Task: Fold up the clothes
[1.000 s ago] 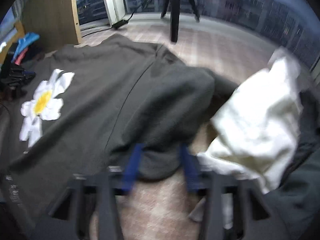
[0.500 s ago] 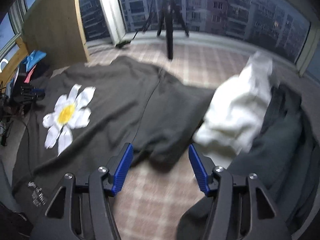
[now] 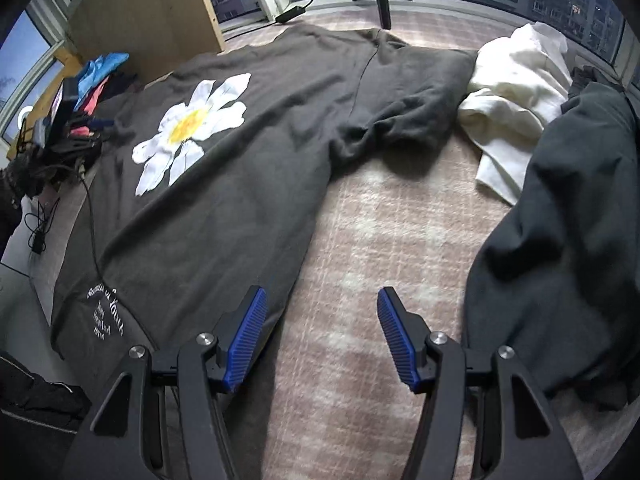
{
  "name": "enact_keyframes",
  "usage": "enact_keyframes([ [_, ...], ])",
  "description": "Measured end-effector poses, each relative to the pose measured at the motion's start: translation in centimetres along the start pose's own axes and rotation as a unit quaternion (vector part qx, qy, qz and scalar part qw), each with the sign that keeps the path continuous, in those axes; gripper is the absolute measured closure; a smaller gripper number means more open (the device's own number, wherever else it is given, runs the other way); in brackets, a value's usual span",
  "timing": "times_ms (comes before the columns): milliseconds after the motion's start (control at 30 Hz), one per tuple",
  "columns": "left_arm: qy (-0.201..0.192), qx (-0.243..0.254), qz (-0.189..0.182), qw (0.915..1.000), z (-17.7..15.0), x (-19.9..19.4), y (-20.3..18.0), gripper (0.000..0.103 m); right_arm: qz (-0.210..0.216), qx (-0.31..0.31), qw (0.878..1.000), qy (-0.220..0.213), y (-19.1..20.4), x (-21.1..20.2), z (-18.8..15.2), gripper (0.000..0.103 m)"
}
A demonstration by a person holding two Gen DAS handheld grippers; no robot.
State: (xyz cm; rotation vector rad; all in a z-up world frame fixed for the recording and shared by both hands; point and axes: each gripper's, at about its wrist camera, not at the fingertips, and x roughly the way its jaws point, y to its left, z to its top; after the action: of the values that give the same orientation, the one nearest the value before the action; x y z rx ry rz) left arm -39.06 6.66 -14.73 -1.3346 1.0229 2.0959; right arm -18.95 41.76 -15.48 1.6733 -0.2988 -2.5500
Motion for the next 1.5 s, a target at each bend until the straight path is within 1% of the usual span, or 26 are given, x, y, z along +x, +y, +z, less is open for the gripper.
enact_keyframes([
  [67,0.006,0.009,-0.006,0.9999,0.3,0.6,-0.2,0.069,0.0,0.001,1.0,-0.004,0.1,-0.3,-0.1,0.046],
  [133,0.013,0.005,-0.027,0.9995,0.2,1.2,-0.2,0.098,0.004,0.005,1.0,-0.01,0.1,-0.6,0.0,0.046],
  [167,0.01,0.002,-0.032,0.9994,0.2,1.3,-0.1,0.103,0.004,0.006,1.0,-0.011,0.1,-0.7,0.0,0.046],
  [200,0.005,0.001,-0.027,0.9996,0.0,1.2,0.0,0.103,0.002,0.005,1.0,-0.01,0.0,-0.6,-0.1,0.046],
  [300,0.015,0.002,0.006,0.9999,-0.7,0.8,0.6,0.103,-0.001,0.007,1.0,-0.006,0.0,-0.4,-0.2,0.046],
  [367,0.004,-0.018,-0.005,0.9998,-0.7,0.0,1.7,0.103,0.001,0.012,1.0,-0.002,-0.1,-0.1,-0.1,0.046],
  [400,-0.002,-0.029,-0.012,0.9995,-0.6,-0.3,2.2,0.102,0.002,0.015,1.0,0.0,-0.2,0.0,-0.1,0.046],
  [433,0.002,-0.049,-0.043,0.9979,-0.4,-1.0,2.9,0.101,0.003,0.017,1.0,0.002,-0.2,0.1,0.0,0.046],
  [467,0.009,-0.059,-0.063,0.9962,0.0,-1.1,3.0,0.083,0.004,0.02,1.0,0.003,-0.3,0.2,0.0,0.046],
  [500,0.017,-0.068,-0.082,0.9941,0.3,-1.2,3.1,0.059,0.006,0.022,1.0,0.005,-0.3,0.4,0.0,0.046],
  [533,0.032,-0.089,-0.091,0.9913,0.8,-1.0,2.9,0.054,0.006,0.024,1.0,0.007,-0.3,0.5,0.1,0.046],
  [567,0.047,-0.111,-0.099,0.9877,1.3,-0.7,2.8,0.056,0.005,0.022,1.0,0.006,-0.1,0.6,0.2,0.046],
  [600,0.071,-0.151,-0.107,0.9801,1.8,0.0,3.1,0.056,0.005,0.02,1.0,0.006,0.2,0.6,0.4,0.046],
  [667,0.086,-0.215,-0.117,0.9657,2.3,1.0,3.7,0.056,0.003,0.015,1.0,0.006,0.6,0.8,0.8,0.046],
  [733,0.103,-0.241,-0.091,0.9607,2.6,2.1,3.9,0.075,0.003,0.004,1.0,-0.001,1.3,0.5,0.9,0.046],
  [767,0.109,-0.247,-0.081,0.9595,2.6,2.6,4.0,0.103,0.002,-0.002,1.0,-0.004,1.7,0.4,1.0,0.046],
  [833,0.103,-0.252,-0.094,0.9576,2.5,3.1,4.0,0.102,-0.001,-0.013,1.0,-0.008,2.2,0.1,1.0,0.046],
  [967,0.073,-0.235,-0.065,0.9672,2.2,2.0,3.6,0.102,-0.012,-0.022,1.0,0.005,2.3,0.6,0.1,0.046],
  [1033,0.051,-0.212,-0.019,0.9758,1.9,0.4,3.6,0.102,-0.017,-0.026,0.999,0.011,2.3,0.9,-0.3,0.046],
  [1100,0.035,-0.227,-0.016,0.9732,1.4,0.0,4.5,0.102,-0.016,-0.024,0.999,0.022,2.2,1.6,-0.8,0.046],
  [1133,0.053,-0.237,-0.003,0.9699,1.2,1.2,5.0,0.102,-0.017,-0.024,0.999,0.024,2.1,1.8,-1.0,0.046],
  [1200,0.086,-0.224,0.018,0.9705,1.2,3.3,4.8,0.096,-0.019,-0.024,0.999,0.026,2.1,2.2,-1.3,0.046],
  [1267,0.086,-0.224,0.021,0.9707,0.4,3.2,4.1,0.092,-0.024,-0.024,0.999,0.023,2.3,1.8,-1.5,0.046],
  [1367,0.066,-0.225,0.006,0.9721,0.0,1.3,3.6,0.087,-0.02,-0.021,1.0,0.003,2.9,-0.3,-2.4,0.046],
  [1467,0.041,-0.21,-0.005,0.9769,-1.1,-1.9,2.8,0.083,-0.017,0.005,0.999,-0.029,2.2,-3.0,-4.0,0.046],
  [1500,0.031,-0.208,-0.009,0.9775,-1.6,-3.0,2.6,0.079,-0.013,0.018,0.999,-0.039,1.8,-3.8,-4.8,0.046],
])
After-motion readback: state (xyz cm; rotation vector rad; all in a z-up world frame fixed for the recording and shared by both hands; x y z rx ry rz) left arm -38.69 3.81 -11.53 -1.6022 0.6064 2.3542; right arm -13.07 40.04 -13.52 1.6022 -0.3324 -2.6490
